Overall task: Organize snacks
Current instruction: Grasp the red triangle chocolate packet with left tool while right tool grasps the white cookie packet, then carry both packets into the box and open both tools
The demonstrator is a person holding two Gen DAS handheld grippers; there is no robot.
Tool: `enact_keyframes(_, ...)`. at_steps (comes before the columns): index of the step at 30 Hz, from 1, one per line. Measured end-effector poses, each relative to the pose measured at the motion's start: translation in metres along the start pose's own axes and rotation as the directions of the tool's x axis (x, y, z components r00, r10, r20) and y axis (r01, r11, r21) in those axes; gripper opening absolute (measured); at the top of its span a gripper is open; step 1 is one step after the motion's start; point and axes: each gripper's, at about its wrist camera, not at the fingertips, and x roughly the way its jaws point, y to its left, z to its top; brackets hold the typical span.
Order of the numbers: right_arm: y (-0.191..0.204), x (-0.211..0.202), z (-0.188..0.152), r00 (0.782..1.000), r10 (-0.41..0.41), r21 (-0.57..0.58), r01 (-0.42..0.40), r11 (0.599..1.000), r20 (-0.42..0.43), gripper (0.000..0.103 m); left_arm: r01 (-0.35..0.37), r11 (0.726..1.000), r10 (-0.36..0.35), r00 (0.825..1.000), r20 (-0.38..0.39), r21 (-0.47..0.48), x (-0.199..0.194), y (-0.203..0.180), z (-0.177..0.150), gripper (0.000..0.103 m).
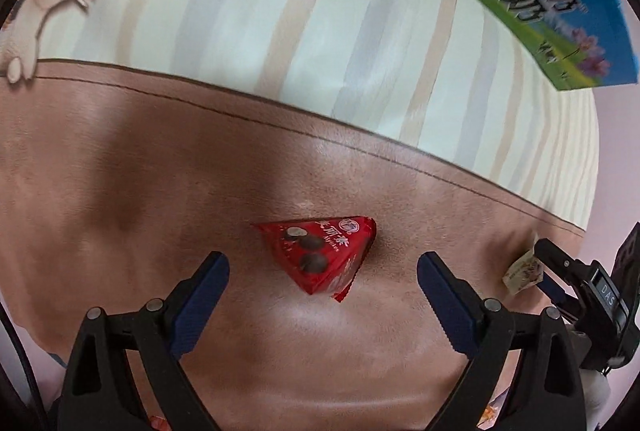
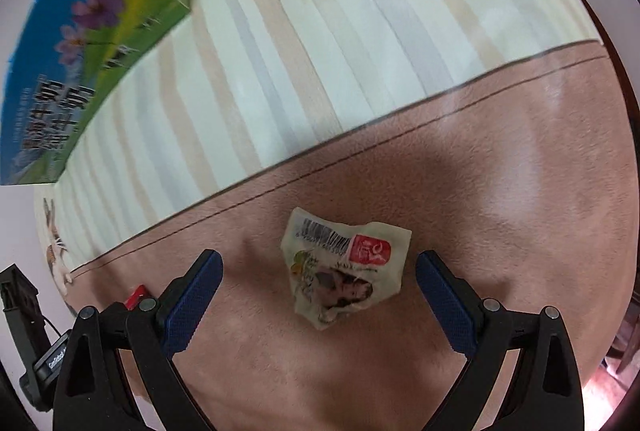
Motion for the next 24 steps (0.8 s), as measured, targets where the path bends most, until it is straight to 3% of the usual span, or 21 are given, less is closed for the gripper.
enact_keyframes(1, -0.001, 0.002, 0.000, 1.000, 0.002, 0.006, -0.002, 1.000, -0.001, 0.099, -0.002, 1.000, 0.002, 1.000, -0.009, 0.006, 0.005, -0.003, -0.001, 0.081)
enact_keyframes(3, -0.001, 0.007, 0.000, 1.000, -0.007, 0.006, 0.007, 1.000, 0.001, 0.099, -0.005, 1.000, 0.006, 0.999, -0.038, 0.022, 0.015, -0.009, -0.002, 0.069)
enact_keyframes(7, 0.001, 0.010, 0.000, 1.000, -0.022, -0.005, 0.022, 1.000, 0.010, 0.094, -0.023, 0.999, 0.024, 0.999, -0.037, 0.047, 0.024, -0.019, -0.005, 0.062)
enact_keyframes(9, 0.004, 0.011, 0.004, 0.999, -0.041, -0.013, 0.041, 0.999, 0.014, 0.082, -0.030, 0.998, 0.032, 0.999, -0.033, 0.052, 0.026, -0.021, -0.005, 0.054)
enact_keyframes(12, 0.005, 0.011, 0.003, 0.998, -0.063, -0.035, 0.064, 0.997, 0.025, 0.065, -0.023, 0.999, 0.025, 0.999, -0.029, 0.044, 0.027, -0.021, -0.003, 0.051)
enact_keyframes(24, 0.017, 0.009, -0.013, 0.997, -0.052, -0.081, 0.056, 0.995, 0.051, 0.062, -0.013, 0.999, 0.014, 1.000, -0.014, 0.030, 0.009, -0.003, 0.001, 0.049)
